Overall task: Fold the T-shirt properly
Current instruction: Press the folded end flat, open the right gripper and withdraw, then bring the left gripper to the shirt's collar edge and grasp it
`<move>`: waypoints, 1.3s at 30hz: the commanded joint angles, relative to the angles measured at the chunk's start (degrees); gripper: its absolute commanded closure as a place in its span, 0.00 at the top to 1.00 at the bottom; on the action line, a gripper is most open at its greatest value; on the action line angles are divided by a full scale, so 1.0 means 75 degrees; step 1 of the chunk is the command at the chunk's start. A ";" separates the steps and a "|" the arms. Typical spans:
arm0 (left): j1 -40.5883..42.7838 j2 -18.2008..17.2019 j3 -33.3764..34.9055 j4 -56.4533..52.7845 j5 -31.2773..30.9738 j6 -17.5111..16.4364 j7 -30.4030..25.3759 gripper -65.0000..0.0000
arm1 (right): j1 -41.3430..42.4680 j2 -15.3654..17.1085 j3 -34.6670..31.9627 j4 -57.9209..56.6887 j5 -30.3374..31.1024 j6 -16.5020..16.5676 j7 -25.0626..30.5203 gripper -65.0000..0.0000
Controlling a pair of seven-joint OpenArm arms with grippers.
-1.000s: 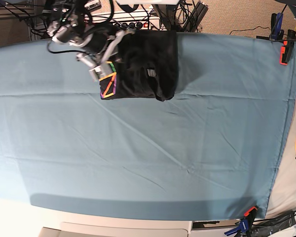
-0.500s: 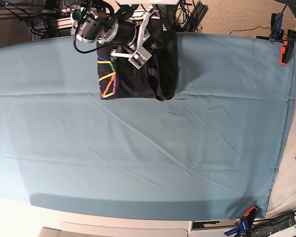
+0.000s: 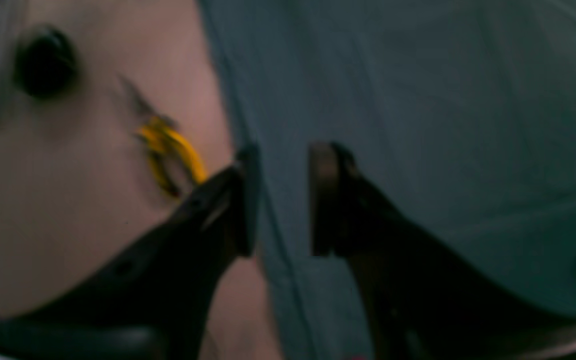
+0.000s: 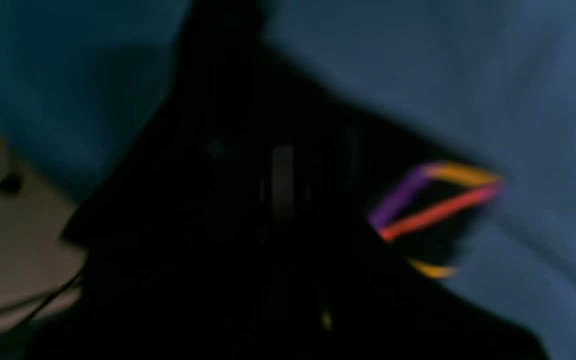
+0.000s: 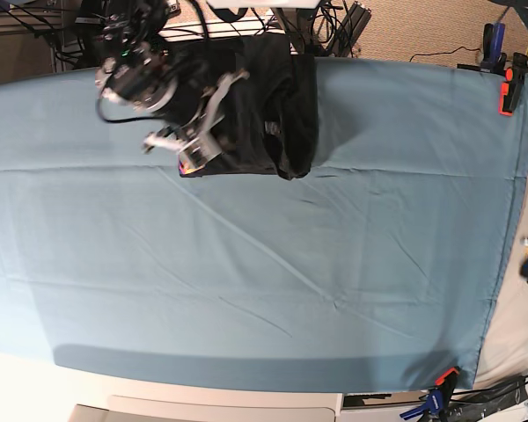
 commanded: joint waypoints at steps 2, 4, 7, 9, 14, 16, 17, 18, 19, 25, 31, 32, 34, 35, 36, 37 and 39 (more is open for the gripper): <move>0.0143 -0.0044 -0.0073 0.0096 -0.0216 -0.0006 -0.0128 0.28 | 0.0201 -0.0012 0.0353 0.0134 0.0070 0.0017 0.0443 0.19; 0.0469 0.0181 -0.0073 0.0096 -0.0259 -0.0003 -0.0117 0.28 | 0.0367 0.0029 0.0659 0.0134 0.0070 0.0020 0.0603 0.31; 0.0956 0.0629 -0.0064 0.0096 -0.0268 -0.0012 -0.0149 0.28 | 0.0644 0.0140 0.1003 0.0134 0.0067 0.0017 0.0743 0.35; 0.1233 0.0982 -0.0064 0.0096 -0.0364 -0.0093 -0.0149 0.28 | 0.0825 0.0289 0.1166 0.0122 0.0032 0.0020 0.0831 0.36; 0.1655 0.1839 -0.0064 0.0096 -0.0367 -0.0090 -0.0152 0.28 | 0.1332 0.0670 0.1271 -0.0711 -0.0391 0.0017 0.1125 0.36; 0.1751 0.2107 -0.0064 0.0096 -0.0367 -0.0090 -0.0149 0.28 | 0.1638 0.0761 0.1271 -0.1390 -0.0388 0.0017 0.1128 0.36; 0.1792 0.2215 -0.0064 0.0096 -0.0367 -0.0090 -0.0149 0.30 | 0.1821 0.0801 0.1265 -0.1751 -0.0361 0.0020 0.1125 0.37; 0.1818 0.2320 -0.0064 0.0096 -0.0367 -0.0093 -0.0149 0.32 | 0.2014 0.0819 0.1268 -0.2098 -0.0341 0.0020 0.1125 0.41; 0.1836 0.2425 -0.0064 0.0096 -0.0356 -0.0093 -0.0149 0.34 | 0.2215 0.0836 0.1265 -0.2439 -0.0283 0.0020 0.1113 0.45; 0.1880 0.2862 0.0114 0.0096 -0.0367 -0.0052 -0.0143 0.42 | 0.3378 0.0825 0.1268 -0.4135 0.1215 0.0017 0.0472 0.52; 0.2011 0.3005 0.0825 0.0099 -0.0863 -0.0122 0.0087 0.42 | 0.3987 0.0825 0.1268 -0.4561 0.2139 0.0026 -0.0023 0.52; 0.2049 0.3013 0.0944 0.0099 -0.0921 -0.0122 0.0125 0.42 | 0.4004 0.0825 0.1268 -0.4561 0.2142 0.0029 -0.0026 0.52; 0.2154 0.3022 0.1125 0.0099 -0.1099 -0.0137 0.0192 0.42 | 0.3998 0.0825 0.1265 -0.4561 0.2145 0.0026 -0.0149 0.52; 0.2235 0.3022 0.1189 0.0102 -0.1195 -0.0149 0.0224 0.42 | 0.3995 0.0825 0.1265 -0.4561 0.2145 0.0026 -0.0221 0.52; 0.2334 0.3019 0.1236 0.0108 -0.1338 -0.0149 0.0271 0.42 | 0.3978 0.0828 0.1265 -0.4561 0.2162 0.0029 -0.0265 0.52; 0.2448 0.3022 0.1253 0.0143 -0.1486 -0.0169 0.0329 0.42 | 0.3955 0.0828 0.1268 -0.4561 0.2171 0.0029 -0.0271 0.52; 0.2736 0.3022 0.1250 0.0300 -0.1751 -0.0294 0.0396 0.42 | 0.3917 0.0828 0.1268 -0.4561 0.2165 0.0029 -0.0280 0.52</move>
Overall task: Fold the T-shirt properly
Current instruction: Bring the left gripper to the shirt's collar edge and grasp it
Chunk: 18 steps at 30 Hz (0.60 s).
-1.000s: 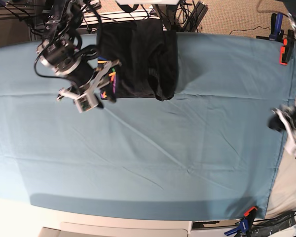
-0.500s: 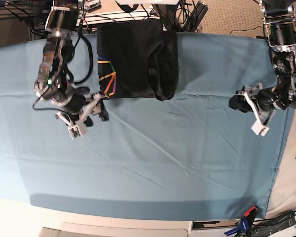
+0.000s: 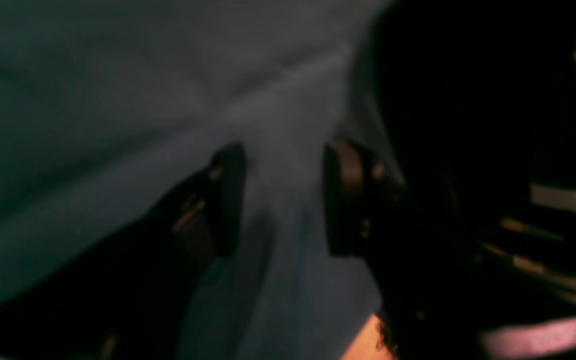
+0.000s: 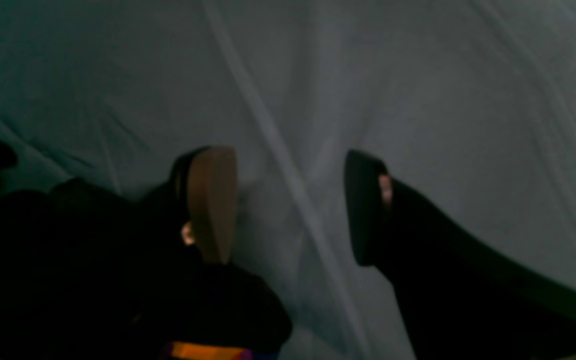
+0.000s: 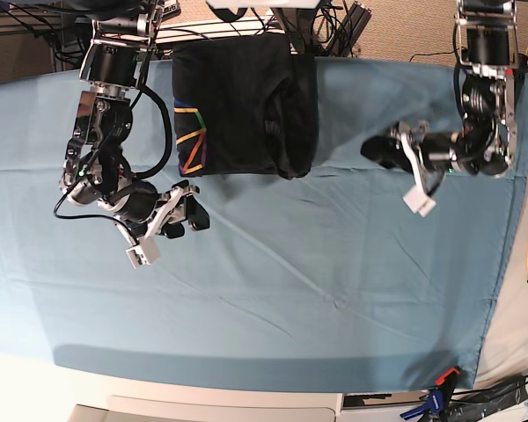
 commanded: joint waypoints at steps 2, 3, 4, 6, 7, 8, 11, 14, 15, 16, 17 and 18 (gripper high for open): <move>0.0294 -0.0099 -0.0032 0.0382 -0.0143 -0.0003 0.0114 0.42 | 0.0154 0.0044 0.0017 0.0108 0.0146 0.0035 0.0166 0.52; 0.0490 -0.0099 -0.0032 0.0568 -0.0271 -0.0006 0.0117 0.42 | 0.0157 0.0041 0.0017 0.0108 0.0149 0.0035 0.0169 0.52; 0.0699 -0.0099 -0.0032 0.0793 -0.0344 -0.0009 0.0117 0.42 | 0.0157 0.0041 0.0015 0.0108 0.0149 0.0035 0.0175 0.52; 0.1148 -0.0096 -0.0032 0.1288 -0.0353 -0.0038 0.0096 0.42 | 0.0154 0.0041 0.0015 0.0108 0.0146 0.0035 0.0172 0.52; 0.1373 -0.0096 -0.0032 0.1553 -0.0353 -0.0032 0.0085 0.42 | 0.0154 0.0041 0.0015 0.0108 0.0146 0.0035 0.0172 0.52; 0.1594 -0.0096 -0.0032 0.1827 -0.0353 -0.0035 0.0079 0.42 | 0.0154 0.0041 0.0015 0.0108 0.0146 0.0035 0.0172 0.52; 0.2171 -0.0052 -0.0032 0.2614 -0.0230 -0.0029 -0.0079 0.42 | 0.0154 0.0041 0.0015 0.0108 0.0143 0.0035 0.0172 0.52; 0.2498 0.0201 -0.0032 0.3133 0.0423 0.0312 -0.0428 0.42 | 0.0154 0.0041 0.0015 0.0108 0.0146 0.0035 0.0172 0.52; 0.2527 0.0326 -0.0032 0.3171 0.0656 0.0472 -0.0527 0.42 | 0.0154 0.0041 0.0015 0.0108 0.0143 0.0035 0.0172 0.52; 0.2535 0.0463 -0.0032 0.3168 0.0909 0.0618 -0.0635 0.42 | 0.0154 0.0041 0.0015 0.0108 0.0143 0.0035 0.0172 0.52; 0.2535 0.0632 -0.0035 0.3162 0.1163 0.0787 -0.0746 0.42 | 0.0154 0.0041 0.0017 0.0108 0.0143 0.0032 0.0169 0.52; 0.2538 0.0813 -0.0052 0.3150 0.1387 0.0927 -0.0848 0.42 | 0.0154 0.0041 0.0015 0.0108 0.0143 0.0032 0.0172 0.52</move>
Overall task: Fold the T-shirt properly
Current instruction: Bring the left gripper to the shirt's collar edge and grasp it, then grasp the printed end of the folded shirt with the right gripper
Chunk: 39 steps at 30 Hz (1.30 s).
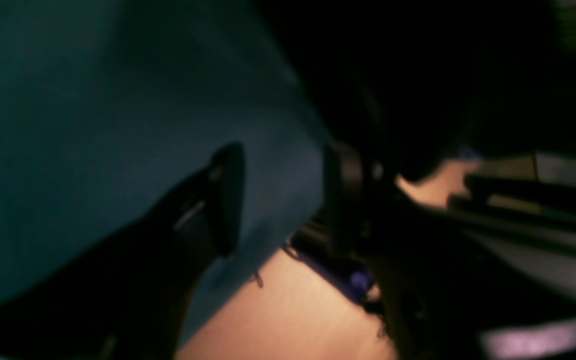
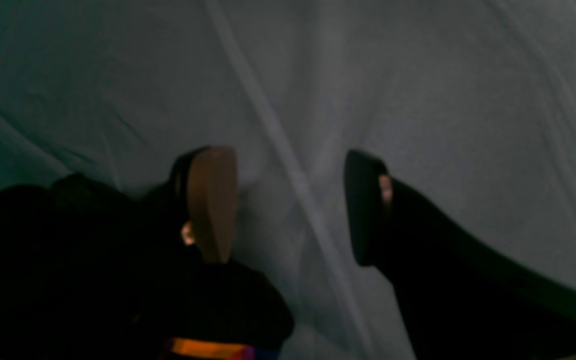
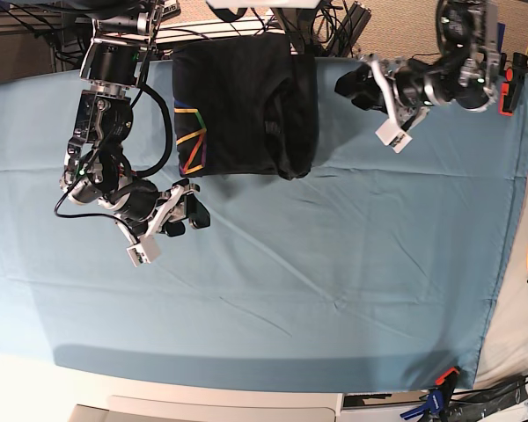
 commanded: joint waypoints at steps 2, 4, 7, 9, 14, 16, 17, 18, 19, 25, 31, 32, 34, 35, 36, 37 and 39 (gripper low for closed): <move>-0.0012 0.0323 -0.0038 0.0085 0.0105 0.0230 -0.0181 0.42 | 0.0166 0.0041 0.0017 0.0114 0.0149 0.0032 0.0169 0.52; 0.0044 0.0624 -0.0038 0.0079 0.0146 0.0254 -0.0195 0.42 | 0.0166 0.0044 0.0017 0.0114 0.0146 0.0032 0.0169 0.52; 0.0090 0.0906 -0.0038 0.0090 0.0093 0.0251 -0.0172 0.42 | 0.0169 0.0044 0.0017 0.0114 0.0149 0.0032 0.0172 0.52; 0.0093 0.1000 -0.0041 0.0105 0.0090 0.0251 -0.0169 0.42 | 0.0169 0.0044 0.0015 0.0114 0.0146 0.0032 0.0169 0.52; 0.0213 0.1119 -0.0335 0.0490 0.0064 0.0251 -0.0160 0.42 | 0.0166 0.0047 0.0015 0.0114 0.0050 0.0032 0.0166 0.52; 0.0358 0.1107 -0.0595 0.0743 0.0026 0.0248 -0.0152 0.42 | 0.0163 0.0047 0.0017 0.0114 0.0032 0.0032 0.0157 0.52; 0.0475 0.1084 -0.0714 0.0868 -0.0023 0.0245 -0.0146 0.42 | 0.0163 0.0047 0.0015 0.0114 0.0032 0.0032 0.0146 0.52; 0.0609 0.1067 -0.0825 0.0988 -0.0076 0.0245 -0.0134 0.42 | 0.0163 0.0044 0.0015 0.0114 0.0032 0.0032 0.0143 0.52; 0.0755 0.1052 -0.0906 0.1107 -0.0122 0.0239 -0.0119 0.42 | 0.0163 0.0047 0.0015 0.0114 0.0032 0.0029 0.0143 0.52; 0.1547 0.1055 -0.0650 0.1556 -0.0256 0.0192 -0.0099 0.42 | 0.0172 0.0044 -0.0166 0.0114 0.0035 0.0032 0.0157 0.52; 0.1515 0.1378 0.0070 0.1553 -0.0219 0.0067 -0.0166 0.42 | 0.0172 0.0047 -0.0708 0.0114 -0.0184 0.0032 0.0157 0.52; 0.1463 0.1440 0.0137 0.1553 -0.0187 0.0067 -0.0175 0.42 | 0.0169 0.0047 -0.0769 0.0114 -0.0227 0.0032 0.0154 0.52; 0.1422 0.1486 0.0210 0.1553 -0.0052 0.0073 -0.0283 0.42 | 0.0169 0.0047 -0.0871 0.0114 -0.0300 0.0032 0.0137 0.52; 0.1419 0.1498 0.0216 0.1553 0.0044 0.0076 -0.0353 0.42 | 0.0166 0.0047 -0.0909 0.0114 -0.0350 0.0035 0.0128 0.52; 0.1422 0.1498 0.0216 0.1550 0.0073 0.0076 -0.0385 0.42 | 0.0169 0.0047 -0.0935 0.0114 -0.0379 0.0038 0.0093 0.52; 0.1422 0.1498 0.0213 0.1542 0.0111 0.0076 -0.0393 0.42 | 0.0169 0.0047 -0.0944 0.0114 -0.0376 0.0038 0.0035 0.52; 0.1422 0.1498 0.0213 0.1507 0.0321 0.0087 -0.0510 0.42 | 0.0169 0.0064 -0.0944 0.0114 -0.0370 0.0038 -0.0050 0.52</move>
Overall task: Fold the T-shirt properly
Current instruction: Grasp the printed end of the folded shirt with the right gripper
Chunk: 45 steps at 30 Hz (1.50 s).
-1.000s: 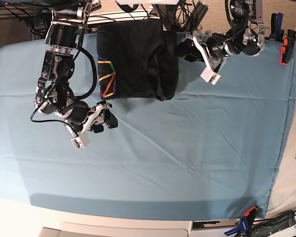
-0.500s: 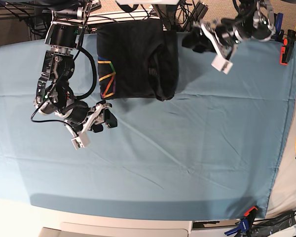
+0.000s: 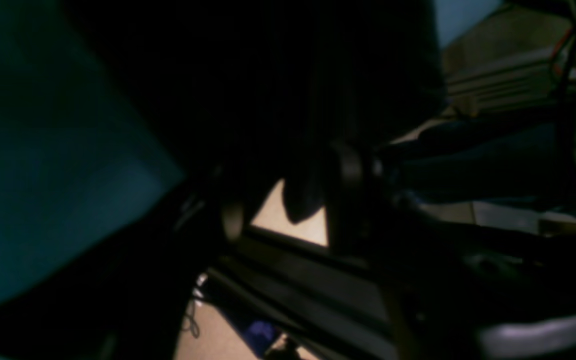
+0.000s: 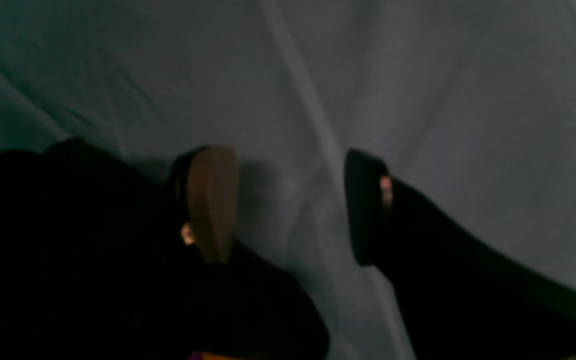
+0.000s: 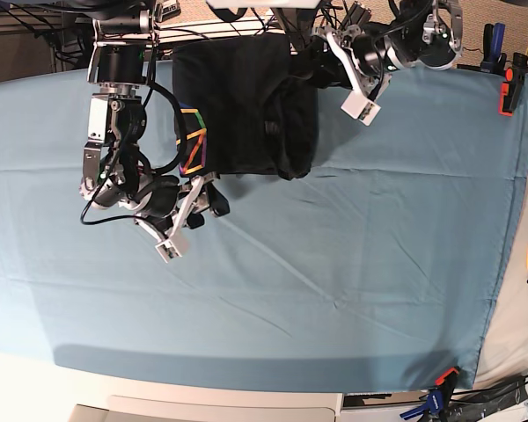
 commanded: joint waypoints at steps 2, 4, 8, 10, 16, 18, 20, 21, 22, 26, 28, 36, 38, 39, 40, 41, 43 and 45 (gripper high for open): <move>0.0015 0.0003 -0.0006 -0.0032 0.0181 0.0169 -0.0283 0.42 | 0.0169 0.0134 0.0012 0.0114 0.0082 0.0038 0.0125 0.52; -0.0070 0.0000 -0.0006 -0.0294 0.0358 0.0318 -0.0329 0.42 | 0.0169 0.0201 0.0012 0.0114 0.0079 0.0038 0.0122 0.52; -0.0323 0.0003 -0.0006 -0.0868 0.0358 0.0347 -0.0323 0.42 | 0.0166 0.0326 0.0012 0.0114 0.0082 0.0038 0.0050 0.52; -0.0379 0.0003 -0.0006 -0.0959 0.0341 0.0388 -0.0318 0.42 | 0.0166 0.0379 0.0012 0.0114 0.0119 0.0038 -0.0087 0.52; -0.0370 0.0029 0.0000 -0.0959 0.0277 0.0402 -0.0297 0.42 | 0.0119 0.0530 0.0012 0.0114 0.1049 0.0297 -0.0793 0.52; -0.0338 0.0067 0.0000 -0.0959 0.0239 0.0399 -0.0277 0.42 | 0.0067 0.0530 0.0012 0.0108 0.1332 0.0425 -0.1020 0.52; -0.0329 0.0067 0.0000 -0.0959 0.0131 0.0385 -0.0236 0.42 | -0.0026 0.0530 0.0012 0.0108 0.1466 0.0431 -0.1055 0.52; -0.0332 0.0067 0.0000 -0.0959 0.0131 0.0350 -0.0239 0.42 | -0.0067 0.0530 0.0012 0.0108 0.1480 0.0431 -0.1093 0.52; -0.0329 0.0067 0.0000 -0.0959 0.0131 0.0344 -0.0239 0.42 | -0.0114 0.0533 0.0012 0.0108 0.1478 0.0428 -0.1195 0.52; -0.0291 0.0093 0.0003 -0.0959 0.0128 0.0341 -0.0242 0.42 | -0.0364 0.0775 0.0012 0.0108 0.1475 0.0428 -0.1342 0.52; -0.0289 0.0090 0.0003 -0.0959 0.0128 0.0341 -0.0239 0.42 | -0.0463 0.0994 0.0012 0.0108 0.1454 0.0428 -0.1342 0.52; -0.0294 0.0087 0.0003 -0.0959 0.0131 0.0335 -0.0245 0.42 | -0.0490 0.1545 0.0017 0.0108 0.1626 0.0428 -0.1342 0.52; -0.0297 0.0090 0.0003 -0.0959 0.0131 0.0312 -0.0245 0.42 | -0.0490 0.1542 0.0017 0.0108 0.1629 0.0425 -0.1274 0.52; -0.0297 0.0087 0.0003 -0.0959 0.0131 0.0312 -0.0245 0.42 | -0.0487 0.1542 0.0017 0.0108 0.1632 0.0425 -0.1201 0.52; -0.0294 0.0087 0.0003 -0.0959 0.0131 0.0312 -0.0245 0.42 | -0.0484 0.1542 0.0017 0.0108 0.1644 0.0425 -0.1166 0.52; -0.0297 0.0087 0.0003 -0.0959 0.0128 0.0312 -0.0242 0.42 | -0.0484 0.1542 0.0017 0.0108 0.1690 0.0425 -0.1145 0.52; -0.0297 0.0087 0.0003 -0.0959 0.0128 0.0312 -0.0245 0.42 | -0.0484 0.1542 0.0017 0.0108 0.1746 0.0425 -0.1072 0.52; -0.0297 0.0087 0.0003 -0.0959 0.0102 0.0312 -0.0242 0.42 | -0.0478 0.1542 0.0017 0.0108 0.1743 0.0425 -0.0947 0.52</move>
